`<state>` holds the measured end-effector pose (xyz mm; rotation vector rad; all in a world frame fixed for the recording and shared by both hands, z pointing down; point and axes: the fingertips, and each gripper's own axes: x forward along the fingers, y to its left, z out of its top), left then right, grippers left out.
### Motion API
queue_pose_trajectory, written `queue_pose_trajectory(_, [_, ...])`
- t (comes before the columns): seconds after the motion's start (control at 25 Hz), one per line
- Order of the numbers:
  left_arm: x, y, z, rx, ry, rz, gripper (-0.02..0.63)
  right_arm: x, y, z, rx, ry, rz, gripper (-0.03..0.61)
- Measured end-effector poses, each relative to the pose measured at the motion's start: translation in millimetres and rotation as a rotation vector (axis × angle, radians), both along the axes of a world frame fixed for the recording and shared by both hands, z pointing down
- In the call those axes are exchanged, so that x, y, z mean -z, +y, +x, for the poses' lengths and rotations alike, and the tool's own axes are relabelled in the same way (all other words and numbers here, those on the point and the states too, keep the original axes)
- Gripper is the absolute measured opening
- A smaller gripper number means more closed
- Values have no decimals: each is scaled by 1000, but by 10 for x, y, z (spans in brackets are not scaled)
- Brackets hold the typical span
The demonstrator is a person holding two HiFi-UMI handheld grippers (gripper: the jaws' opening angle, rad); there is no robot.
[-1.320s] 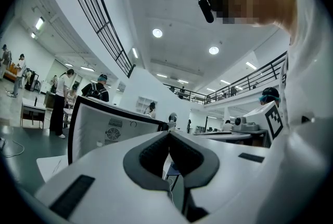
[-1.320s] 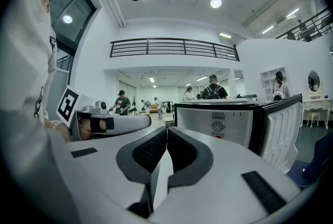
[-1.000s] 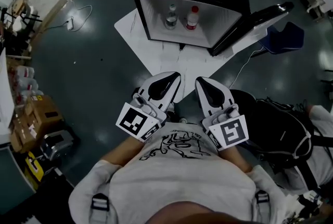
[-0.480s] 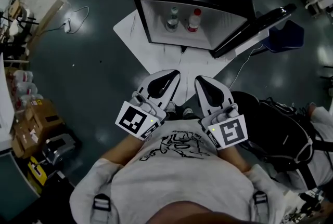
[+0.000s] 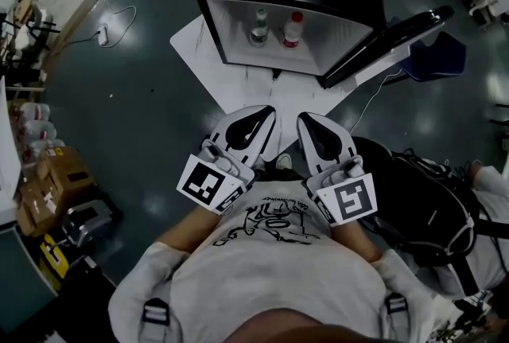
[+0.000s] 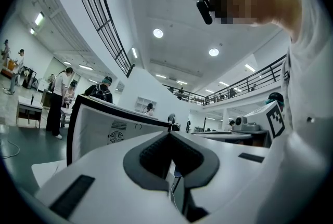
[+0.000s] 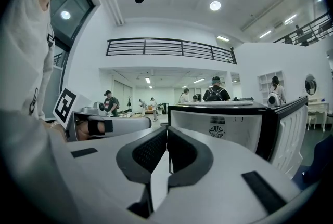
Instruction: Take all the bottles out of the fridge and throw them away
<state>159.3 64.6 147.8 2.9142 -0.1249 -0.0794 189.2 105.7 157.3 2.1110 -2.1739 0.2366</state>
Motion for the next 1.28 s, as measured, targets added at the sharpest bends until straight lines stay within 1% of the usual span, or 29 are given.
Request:
queue_pose_trajectory(0.52, [-133,11,346,48,-35,14,15,-147,45,369,26,4,-5,31])
queue_pose_trajectory(1.08, [-342,-156,621,74,-77,17,15,-413,-112,684,34,-8,-39,32])
queue_pose_trajectory(1.28, [-425,-258,687,82,-86,17,15,-507,-190,744,36,-9,-54,54])
